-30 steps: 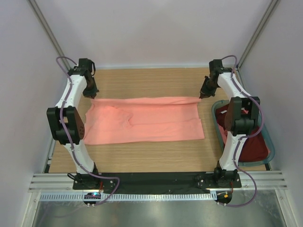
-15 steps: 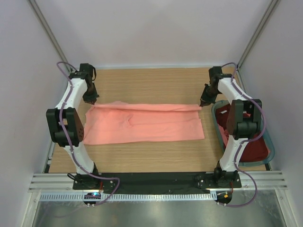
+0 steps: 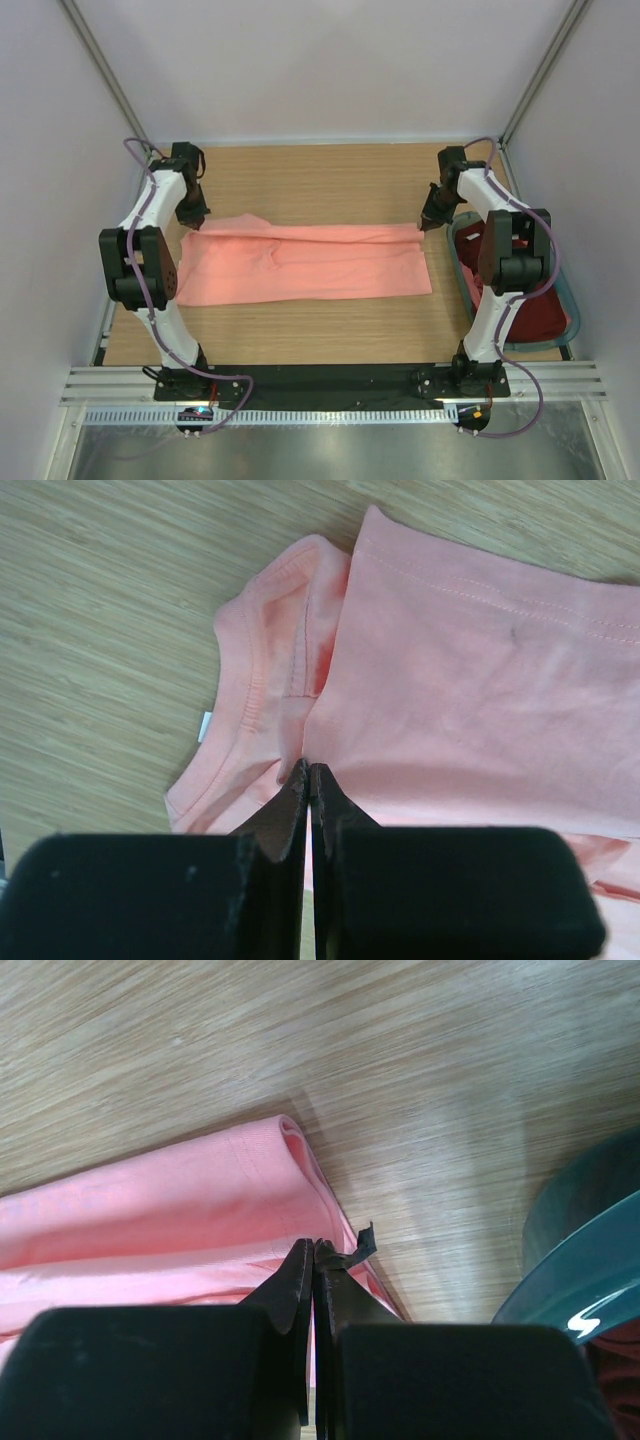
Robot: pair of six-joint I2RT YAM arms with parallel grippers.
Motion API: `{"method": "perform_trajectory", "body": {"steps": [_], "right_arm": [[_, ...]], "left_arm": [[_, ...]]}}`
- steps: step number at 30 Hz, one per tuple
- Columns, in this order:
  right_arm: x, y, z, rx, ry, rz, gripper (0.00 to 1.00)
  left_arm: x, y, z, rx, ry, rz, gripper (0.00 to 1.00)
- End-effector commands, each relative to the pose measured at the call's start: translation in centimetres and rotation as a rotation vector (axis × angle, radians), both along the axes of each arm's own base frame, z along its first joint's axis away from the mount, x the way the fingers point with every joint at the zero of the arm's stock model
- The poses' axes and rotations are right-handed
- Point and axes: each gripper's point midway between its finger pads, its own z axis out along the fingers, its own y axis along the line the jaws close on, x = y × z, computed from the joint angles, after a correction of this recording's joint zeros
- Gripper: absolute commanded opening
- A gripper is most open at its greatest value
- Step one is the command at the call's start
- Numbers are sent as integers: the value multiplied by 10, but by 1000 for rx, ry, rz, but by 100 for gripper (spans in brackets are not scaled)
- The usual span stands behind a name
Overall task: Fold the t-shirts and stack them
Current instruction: Fold the tshirt
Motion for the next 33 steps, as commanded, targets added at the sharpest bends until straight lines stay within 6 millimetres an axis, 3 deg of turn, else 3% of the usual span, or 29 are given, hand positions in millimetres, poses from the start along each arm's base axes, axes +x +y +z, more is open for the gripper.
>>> {"method": "perform_trajectory", "body": {"steps": [1, 4, 8, 14, 19, 27, 33], "right_arm": [[7, 1, 8, -4, -46, 8, 1], [11, 1, 11, -12, -57, 9, 1], [37, 2, 28, -4, -130, 0, 1], [87, 4, 58, 2, -266, -17, 1], [116, 5, 59, 8, -312, -22, 1], [127, 8, 52, 20, -324, -11, 1], [122, 8, 55, 20, -303, -9, 1]], "left_arm": [[7, 4, 14, 4, -65, 19, 1], [6, 3, 13, 2, -63, 20, 0], [16, 0, 24, -15, -115, 29, 0], [55, -3, 50, -41, -231, 28, 0], [80, -7, 50, -65, -253, 15, 0], [103, -13, 39, -95, -268, -11, 0], [97, -12, 41, -88, -254, -7, 0]]}}
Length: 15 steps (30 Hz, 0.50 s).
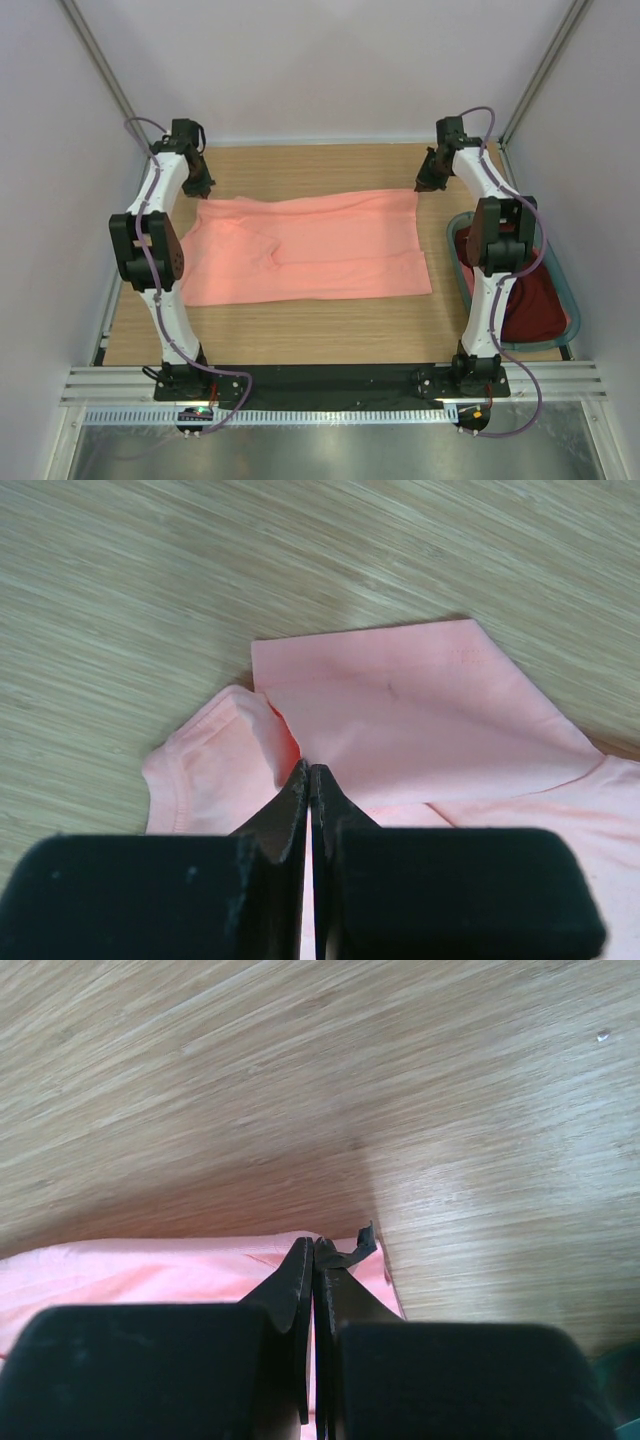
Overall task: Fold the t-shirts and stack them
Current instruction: Fold the tshirt
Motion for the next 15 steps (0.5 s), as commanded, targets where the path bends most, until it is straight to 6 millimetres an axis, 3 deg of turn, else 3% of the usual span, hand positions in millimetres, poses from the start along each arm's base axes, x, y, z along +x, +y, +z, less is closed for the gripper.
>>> {"method": "perform_trajectory", "body": {"steps": [1, 6, 10, 15], "right_arm": [[4, 1, 24, 0, -46, 4, 1], [-24, 0, 28, -2, -2, 4, 1], [-50, -3, 14, -17, 48, 9, 1], [-66, -5, 5, -29, 89, 15, 1]], "left_arm": [[4, 4, 26, 10, -69, 5, 0], [-14, 10, 24, 43, -34, 10, 0], [-31, 16, 16, 81, -1, 10, 0], [-53, 21, 5, 114, 50, 10, 0]]}}
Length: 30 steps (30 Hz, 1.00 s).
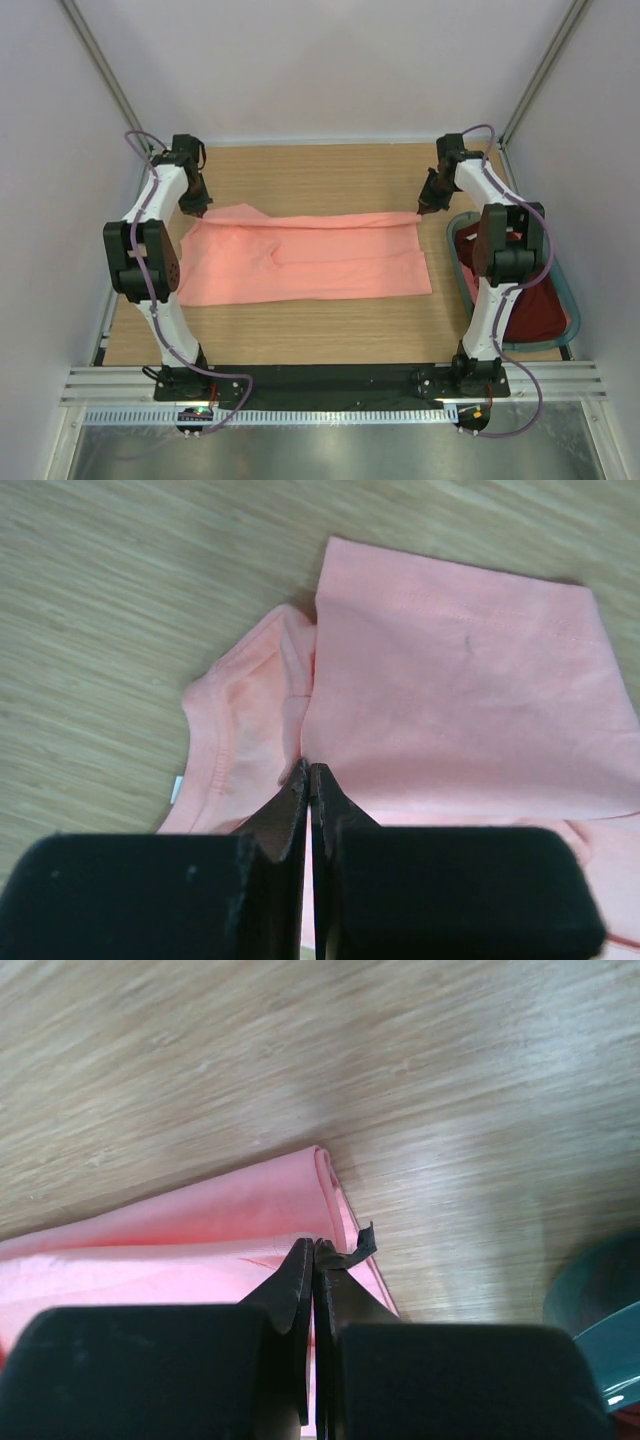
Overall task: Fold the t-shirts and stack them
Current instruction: Fold the tshirt
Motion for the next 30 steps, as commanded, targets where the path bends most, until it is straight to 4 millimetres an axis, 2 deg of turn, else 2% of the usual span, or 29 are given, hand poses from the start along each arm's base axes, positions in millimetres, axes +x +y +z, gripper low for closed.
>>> {"method": "perform_trajectory", "body": {"steps": [1, 9, 14, 21, 30], "right_arm": [[-8, -3, 22, -18, -41, 13, 1], [-21, -6, 17, -27, -19, 6, 1], [-27, -7, 13, -33, -9, 5, 1], [-31, -6, -9, -29, 17, 14, 1], [-41, -8, -23, -41, 44, 24, 1]], "left_arm": [[-11, 12, 18, 57, -30, 7, 0], [-21, 13, 19, 63, -17, 16, 0], [-32, 13, 11, 65, 0, 17, 0], [-33, 10, -3, 43, 18, 11, 0], [-42, 9, -14, 41, 43, 10, 0]]}}
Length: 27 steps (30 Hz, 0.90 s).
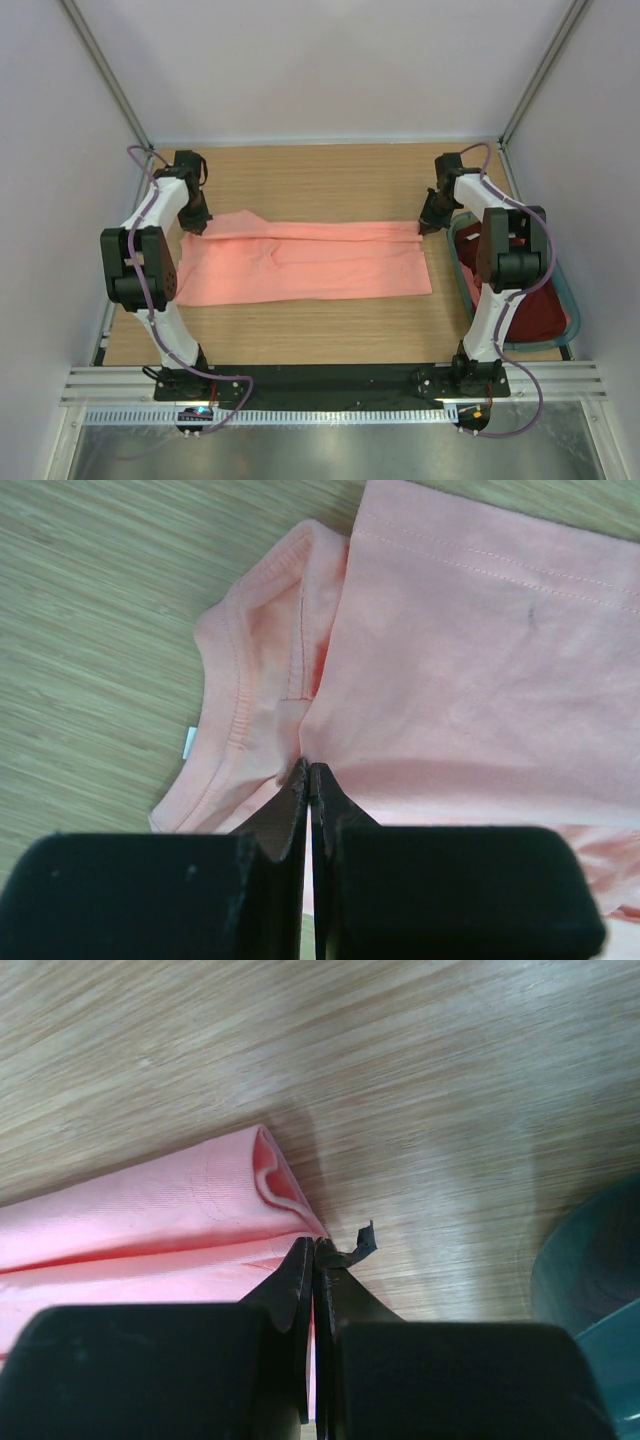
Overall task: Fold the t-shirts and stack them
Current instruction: Fold the tshirt
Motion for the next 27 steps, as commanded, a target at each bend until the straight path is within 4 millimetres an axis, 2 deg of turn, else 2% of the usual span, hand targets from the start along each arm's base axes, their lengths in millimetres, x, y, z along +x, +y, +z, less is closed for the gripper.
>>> {"method": "perform_trajectory", "body": {"steps": [1, 11, 16, 27], "right_arm": [[7, -5, 8, -28, -50, 9, 1], [8, -7, 6, -41, -44, 8, 1], [9, -8, 5, -42, -46, 5, 1], [10, -7, 3, -33, -39, 3, 1]], "left_arm": [[4, 5, 10, 17, -48, 9, 0], [-3, 6, 19, 20, -67, 26, 0], [-14, 1, 24, -8, -76, 39, 0], [-41, -5, 14, -37, -36, 57, 0]]}}
